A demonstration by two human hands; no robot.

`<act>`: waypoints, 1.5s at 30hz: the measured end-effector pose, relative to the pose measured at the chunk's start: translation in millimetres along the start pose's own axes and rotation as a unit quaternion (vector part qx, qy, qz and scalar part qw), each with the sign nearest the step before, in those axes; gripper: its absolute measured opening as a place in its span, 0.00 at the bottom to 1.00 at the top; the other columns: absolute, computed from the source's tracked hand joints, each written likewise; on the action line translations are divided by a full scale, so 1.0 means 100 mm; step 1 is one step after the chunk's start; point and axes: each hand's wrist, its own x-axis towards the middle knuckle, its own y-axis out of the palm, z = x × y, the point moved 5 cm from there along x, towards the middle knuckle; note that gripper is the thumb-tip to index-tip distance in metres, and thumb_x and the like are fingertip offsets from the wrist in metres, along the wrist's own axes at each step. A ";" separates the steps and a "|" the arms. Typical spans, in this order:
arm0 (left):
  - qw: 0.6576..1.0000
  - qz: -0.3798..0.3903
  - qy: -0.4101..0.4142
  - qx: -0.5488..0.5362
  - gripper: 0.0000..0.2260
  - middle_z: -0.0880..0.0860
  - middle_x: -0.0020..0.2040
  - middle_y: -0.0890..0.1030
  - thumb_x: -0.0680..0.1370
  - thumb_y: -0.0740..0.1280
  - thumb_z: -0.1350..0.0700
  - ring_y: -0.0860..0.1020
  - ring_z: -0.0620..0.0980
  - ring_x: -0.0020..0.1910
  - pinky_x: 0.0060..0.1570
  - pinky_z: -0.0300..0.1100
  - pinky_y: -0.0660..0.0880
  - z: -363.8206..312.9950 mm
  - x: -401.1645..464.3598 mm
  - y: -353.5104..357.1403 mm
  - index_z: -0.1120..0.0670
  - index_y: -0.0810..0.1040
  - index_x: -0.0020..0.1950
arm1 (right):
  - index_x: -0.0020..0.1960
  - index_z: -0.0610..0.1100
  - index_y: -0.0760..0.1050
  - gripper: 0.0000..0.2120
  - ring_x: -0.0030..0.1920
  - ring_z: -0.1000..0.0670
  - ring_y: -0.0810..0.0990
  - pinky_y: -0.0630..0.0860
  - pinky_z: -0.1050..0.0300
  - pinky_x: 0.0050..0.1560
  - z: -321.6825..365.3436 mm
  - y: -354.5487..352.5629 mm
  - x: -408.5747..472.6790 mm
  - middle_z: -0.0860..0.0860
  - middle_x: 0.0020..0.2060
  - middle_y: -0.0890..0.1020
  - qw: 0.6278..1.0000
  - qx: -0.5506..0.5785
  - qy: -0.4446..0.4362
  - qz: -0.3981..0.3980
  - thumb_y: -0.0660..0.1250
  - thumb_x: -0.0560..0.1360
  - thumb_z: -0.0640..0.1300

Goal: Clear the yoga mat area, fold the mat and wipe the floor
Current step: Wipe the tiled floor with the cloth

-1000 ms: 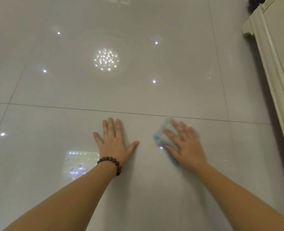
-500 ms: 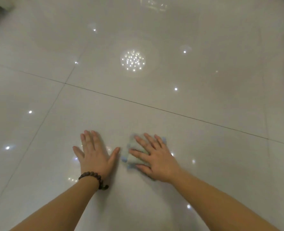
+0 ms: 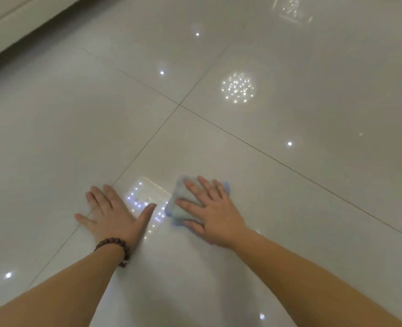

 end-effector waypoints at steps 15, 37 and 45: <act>1.000 -0.018 0.011 -0.022 0.53 0.64 0.78 0.50 0.69 0.46 0.22 0.43 0.59 0.78 0.69 0.70 0.45 0.04 0.08 0.11 0.63 0.48 0.77 | 0.68 0.59 0.70 0.22 0.72 0.40 0.62 0.57 0.40 0.71 0.48 0.11 1.54 0.49 0.74 0.64 0.994 -0.007 -0.113 -0.006 0.57 0.76 0.63; 0.999 -0.020 0.022 -0.021 0.52 0.65 0.77 0.53 0.70 0.49 0.23 0.48 0.61 0.77 0.68 0.71 0.50 0.04 0.08 0.12 0.64 0.52 0.77 | 0.72 0.57 0.64 0.28 0.74 0.42 0.57 0.51 0.43 0.73 -0.89 -0.13 2.35 0.49 0.75 0.60 0.985 0.003 0.167 -0.048 0.46 0.76 0.64; 0.999 -0.005 0.022 -0.023 0.52 0.64 0.78 0.47 0.70 0.46 0.22 0.41 0.60 0.77 0.70 0.70 0.44 0.03 0.06 0.11 0.63 0.47 0.78 | 0.72 0.55 0.65 0.24 0.75 0.38 0.55 0.48 0.38 0.73 -0.35 -0.07 1.74 0.46 0.76 0.59 0.941 0.018 0.328 -0.079 0.54 0.78 0.61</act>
